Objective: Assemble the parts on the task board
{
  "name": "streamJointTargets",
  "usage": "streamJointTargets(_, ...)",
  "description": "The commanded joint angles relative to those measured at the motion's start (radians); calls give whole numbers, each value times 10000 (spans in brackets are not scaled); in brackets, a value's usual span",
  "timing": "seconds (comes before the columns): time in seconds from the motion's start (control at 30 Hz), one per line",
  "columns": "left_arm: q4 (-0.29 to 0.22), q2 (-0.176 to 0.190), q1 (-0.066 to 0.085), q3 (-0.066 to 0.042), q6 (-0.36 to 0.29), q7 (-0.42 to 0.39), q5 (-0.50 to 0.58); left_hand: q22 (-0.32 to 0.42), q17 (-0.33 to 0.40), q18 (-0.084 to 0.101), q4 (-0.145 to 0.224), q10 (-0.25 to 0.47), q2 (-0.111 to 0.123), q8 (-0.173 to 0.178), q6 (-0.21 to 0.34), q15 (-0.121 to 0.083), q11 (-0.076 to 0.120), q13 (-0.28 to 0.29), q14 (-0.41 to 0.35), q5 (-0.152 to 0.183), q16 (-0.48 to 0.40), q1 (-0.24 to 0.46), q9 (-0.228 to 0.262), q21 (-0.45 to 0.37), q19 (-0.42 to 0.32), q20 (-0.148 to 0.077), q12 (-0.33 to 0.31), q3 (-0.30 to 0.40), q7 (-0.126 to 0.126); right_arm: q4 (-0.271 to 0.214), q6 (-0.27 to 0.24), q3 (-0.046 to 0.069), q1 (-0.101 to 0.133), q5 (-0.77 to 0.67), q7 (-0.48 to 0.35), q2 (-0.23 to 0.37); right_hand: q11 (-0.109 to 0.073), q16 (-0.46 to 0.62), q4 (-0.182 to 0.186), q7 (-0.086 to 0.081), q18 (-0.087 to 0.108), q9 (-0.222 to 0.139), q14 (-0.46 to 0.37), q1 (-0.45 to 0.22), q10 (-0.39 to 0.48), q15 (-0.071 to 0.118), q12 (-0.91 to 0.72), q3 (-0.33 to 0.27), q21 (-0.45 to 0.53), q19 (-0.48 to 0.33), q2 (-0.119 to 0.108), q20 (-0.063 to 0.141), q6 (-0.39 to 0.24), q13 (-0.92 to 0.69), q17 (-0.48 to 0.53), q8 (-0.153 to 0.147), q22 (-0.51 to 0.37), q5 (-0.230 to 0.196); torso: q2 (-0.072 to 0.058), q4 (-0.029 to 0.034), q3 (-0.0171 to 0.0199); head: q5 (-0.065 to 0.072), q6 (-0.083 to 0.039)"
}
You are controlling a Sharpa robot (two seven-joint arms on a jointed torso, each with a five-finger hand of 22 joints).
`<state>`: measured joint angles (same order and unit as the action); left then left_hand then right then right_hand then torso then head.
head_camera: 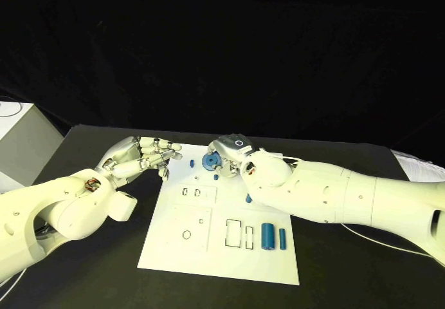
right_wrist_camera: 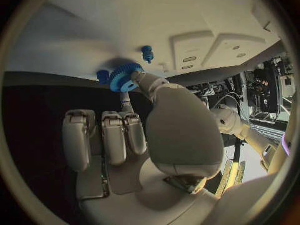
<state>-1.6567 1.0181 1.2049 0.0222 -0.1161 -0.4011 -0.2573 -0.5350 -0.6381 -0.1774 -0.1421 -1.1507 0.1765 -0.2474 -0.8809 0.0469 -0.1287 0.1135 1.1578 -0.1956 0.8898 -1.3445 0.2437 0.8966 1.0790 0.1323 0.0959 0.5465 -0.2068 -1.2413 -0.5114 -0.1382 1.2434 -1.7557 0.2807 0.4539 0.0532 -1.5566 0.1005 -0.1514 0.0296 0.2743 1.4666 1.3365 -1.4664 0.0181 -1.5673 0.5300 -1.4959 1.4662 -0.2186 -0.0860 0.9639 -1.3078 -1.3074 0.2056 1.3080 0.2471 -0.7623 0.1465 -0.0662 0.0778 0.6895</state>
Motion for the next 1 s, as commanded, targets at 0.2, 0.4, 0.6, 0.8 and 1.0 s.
streamJointTargets(0.2, -3, -23, 13, -7, 173, -23, -37, -10, 9, -60, -6, 39, -31, -19, 47, -5, 5, 10, -67, 25, 57, 51, 10, 28, -68, 35, 59, 40, 9, 83, 299, -12, -35, -150, -43, -66, -61, -19, -23, 226, -79, 175, 943, -17, -1044, 81, -35, 56, -42, 654, 77, 87, 580, -2630, -2198, 305, 1792, -61, -5, 8, -1, -2, 23)
streamJointTargets(0.4, 2, -28, 13, -7, 183, -12, -59, -27, 16, -61, 15, 52, -28, -19, 58, -2, 1, 13, -78, 26, 61, 40, 14, 55, -93, 40, 63, 53, 4, 229, 325, -15, -60, -149, 6, -121, -58, -18, -25, 223, -78, 174, 941, -36, -1044, 80, -35, 57, -39, 652, 68, 87, 571, -2630, -2192, 301, 1790, -74, 2, 7, 0, -2, 31)
streamJointTargets(0.6, 6, -24, 13, -7, 187, -4, -67, -27, 16, -61, 15, 52, -28, -19, 58, -2, 1, 13, -78, 26, 61, 40, 14, 55, -93, 40, 63, 53, 4, 335, 345, -16, -66, -124, 36, -143, -49, -14, -23, 210, -75, 168, 939, -92, -1044, 75, -35, 65, -28, 646, 58, 84, 537, -2630, -2181, 284, 1778, -95, 1, 6, -1, -6, 37)
streamJointTargets(0.8, 10, -20, 13, -7, 193, 3, -70, -35, 19, -61, 18, 60, -24, -17, 66, 1, -4, 13, -82, 28, 63, 43, 15, 67, -104, 42, 63, 54, -2, 411, 313, -16, -68, -12, 1, -168, 23, 0, -4, 122, -67, 111, 928, -326, -1044, 16, -35, 106, 5, 628, 12, 44, 296, -2630, -2137, 144, 1749, -107, 4, 1, -1, 3, 36)
streamJointTargets(1.0, 16, -13, 13, -7, 200, 15, -70, -35, 19, -61, 18, 60, -24, -17, 66, 1, -4, 13, -82, 28, 63, 43, 15, 67, -104, 42, 63, 54, -2, 447, 166, -16, -68, 262, -172, -161, 166, 7, 181, -34, -62, -4, 924, -802, -964, -120, 52, -57, 32, 614, -160, -65, -121, -2545, -2123, -132, 1730, -427, 1, -2, 2, -7, 26)
